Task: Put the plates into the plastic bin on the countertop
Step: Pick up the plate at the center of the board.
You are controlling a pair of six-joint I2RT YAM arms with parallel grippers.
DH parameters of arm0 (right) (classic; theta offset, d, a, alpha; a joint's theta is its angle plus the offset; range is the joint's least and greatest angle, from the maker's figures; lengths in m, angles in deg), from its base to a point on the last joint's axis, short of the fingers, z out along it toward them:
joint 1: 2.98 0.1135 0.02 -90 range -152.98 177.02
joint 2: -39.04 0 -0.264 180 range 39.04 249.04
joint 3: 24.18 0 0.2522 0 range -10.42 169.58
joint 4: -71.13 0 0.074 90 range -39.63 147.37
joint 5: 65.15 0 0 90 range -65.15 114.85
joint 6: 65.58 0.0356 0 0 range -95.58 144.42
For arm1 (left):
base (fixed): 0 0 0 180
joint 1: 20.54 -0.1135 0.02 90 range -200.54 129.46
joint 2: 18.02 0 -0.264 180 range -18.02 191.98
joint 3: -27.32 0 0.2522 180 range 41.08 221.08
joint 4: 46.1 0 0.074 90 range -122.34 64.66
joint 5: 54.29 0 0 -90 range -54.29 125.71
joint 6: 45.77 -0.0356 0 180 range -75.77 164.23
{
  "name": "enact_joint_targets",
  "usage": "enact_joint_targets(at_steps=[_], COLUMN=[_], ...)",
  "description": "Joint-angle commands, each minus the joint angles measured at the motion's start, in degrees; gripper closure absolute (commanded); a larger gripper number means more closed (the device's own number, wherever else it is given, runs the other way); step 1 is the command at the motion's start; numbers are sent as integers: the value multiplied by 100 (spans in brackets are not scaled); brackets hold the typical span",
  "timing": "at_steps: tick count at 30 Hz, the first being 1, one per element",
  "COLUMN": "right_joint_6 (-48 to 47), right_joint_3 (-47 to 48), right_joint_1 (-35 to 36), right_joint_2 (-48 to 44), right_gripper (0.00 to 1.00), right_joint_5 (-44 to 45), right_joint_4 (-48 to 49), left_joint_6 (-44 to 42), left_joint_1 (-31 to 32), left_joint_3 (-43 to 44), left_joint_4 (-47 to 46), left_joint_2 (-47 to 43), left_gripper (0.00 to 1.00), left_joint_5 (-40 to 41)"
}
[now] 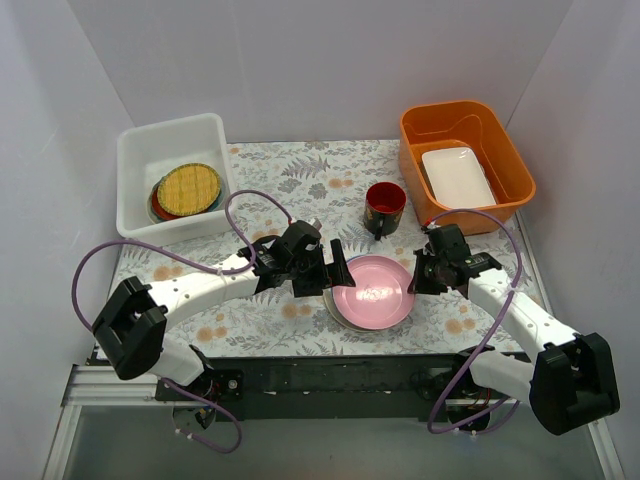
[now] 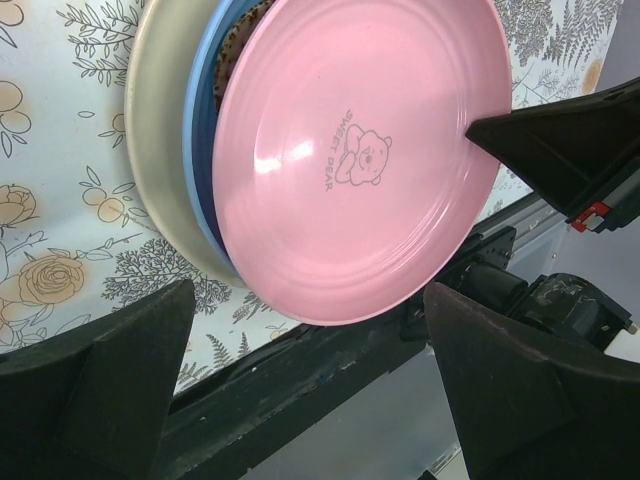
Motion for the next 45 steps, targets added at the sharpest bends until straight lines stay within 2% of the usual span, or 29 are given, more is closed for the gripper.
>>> enact_joint_targets(at_steps=[1, 21, 30, 37, 43, 45], right_joint_6=[-145, 5, 295, 365, 497, 514], right_joint_3=[-10, 825, 834, 869, 834, 825], right_joint_1=[-47, -100, -91, -12, 137, 164], right_joint_2=[-36, -660, -669, -730, -721, -713], right_gripper=[99, 99, 99, 99, 99, 99], right_joint_5=[-180, -733, -1454, -1648, -1727, -1753], right_joint_4=[57, -408, -84, -13, 75, 110], left_joint_6=[-20, 24, 182, 252, 270, 270], left_joint_1=[1, -52, -69, -69, -78, -78], left_joint_3=[-76, -278, -550, -612, -559, -559], left_joint_4=[-18, 219, 176, -114, -308, -317], left_joint_2=[-338, -1049, -1357, -1279, -1050, -1032], left_gripper=[2, 2, 2, 6, 21, 31], left_joint_5=[95, 561, 588, 386, 219, 201])
